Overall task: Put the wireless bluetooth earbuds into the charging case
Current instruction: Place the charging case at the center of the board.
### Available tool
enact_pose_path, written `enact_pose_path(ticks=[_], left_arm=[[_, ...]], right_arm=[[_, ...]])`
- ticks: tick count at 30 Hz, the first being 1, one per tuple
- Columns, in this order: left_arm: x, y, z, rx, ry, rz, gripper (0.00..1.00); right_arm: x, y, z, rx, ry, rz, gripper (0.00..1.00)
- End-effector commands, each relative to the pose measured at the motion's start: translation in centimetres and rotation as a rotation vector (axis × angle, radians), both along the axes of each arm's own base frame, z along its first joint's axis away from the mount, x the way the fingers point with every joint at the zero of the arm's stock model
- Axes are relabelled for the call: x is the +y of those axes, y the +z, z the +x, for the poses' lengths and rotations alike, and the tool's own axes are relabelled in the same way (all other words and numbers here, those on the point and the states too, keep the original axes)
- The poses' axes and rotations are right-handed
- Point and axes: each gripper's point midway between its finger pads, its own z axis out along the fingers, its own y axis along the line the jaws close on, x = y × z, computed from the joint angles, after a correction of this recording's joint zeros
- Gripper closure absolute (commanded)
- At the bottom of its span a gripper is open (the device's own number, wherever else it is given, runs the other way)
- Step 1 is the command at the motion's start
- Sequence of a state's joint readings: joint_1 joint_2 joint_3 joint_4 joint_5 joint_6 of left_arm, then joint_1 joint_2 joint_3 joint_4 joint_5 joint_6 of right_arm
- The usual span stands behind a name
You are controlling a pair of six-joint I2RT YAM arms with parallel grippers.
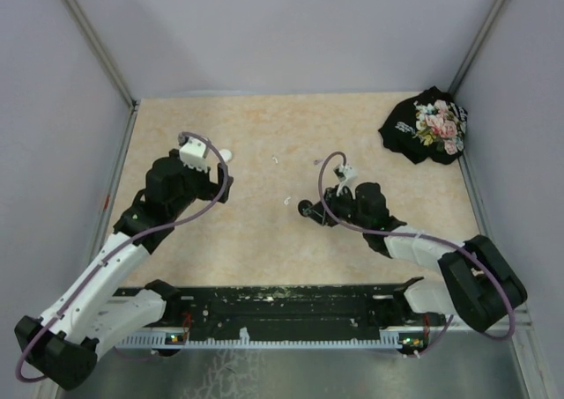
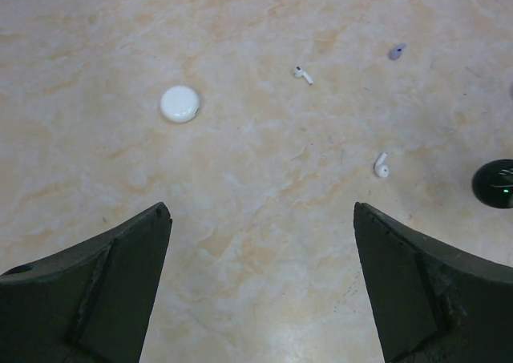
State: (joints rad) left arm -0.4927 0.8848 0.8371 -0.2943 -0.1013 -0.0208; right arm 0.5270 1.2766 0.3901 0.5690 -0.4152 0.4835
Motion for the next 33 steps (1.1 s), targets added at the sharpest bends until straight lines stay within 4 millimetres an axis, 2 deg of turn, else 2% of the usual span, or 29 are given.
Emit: enact_pose_path(ticks=[1, 7, 15, 22, 24, 28, 31, 33], left_arm=[[2.9, -0.5, 0.4, -0.024, 0.131, 0.069, 0.0], [4.5, -0.7, 0.1, -0.041, 0.199, 0.077, 0.0], [6.2, -0.2, -0.2, -0.072, 0.272, 0.075, 0.0], [6.2, -0.3, -0.1, -0.074, 0.271, 0.07, 0.0], [6.1, -0.8, 0.0, -0.059, 0.264, 0.073, 0.0], [6.5, -1.2, 0.4, -0.043, 0.276, 0.077, 0.0], [6.6, -1.6, 0.5, -0.031, 0.277, 0.073, 0.0], [6.8, -1.6, 0.6, -0.032, 0.287, 0.07, 0.0]], right_arm=[[-2.9, -1.2, -0.4, 0.084, -0.105, -0.055, 1.0], [-6.5, -3.4, -1.3, 0.204, -0.229, -0.116, 1.0], [-8.1, -6.2, -3.4, 0.374, -0.286, -0.162, 1.0], [-9.9, -7.5, -3.7, 0.44, -0.367, -0.2, 0.98], [-10.4, -8.1, -3.8, 0.464, -0.386, -0.227, 0.92], [-11.1, -8.4, -3.7, 0.472, -0.413, -0.265, 0.62], [-11.7, -7.8, -3.6, 0.455, -0.434, -0.289, 0.44], [-12.1, -7.2, -3.7, 0.44, -0.444, -0.302, 0.37]])
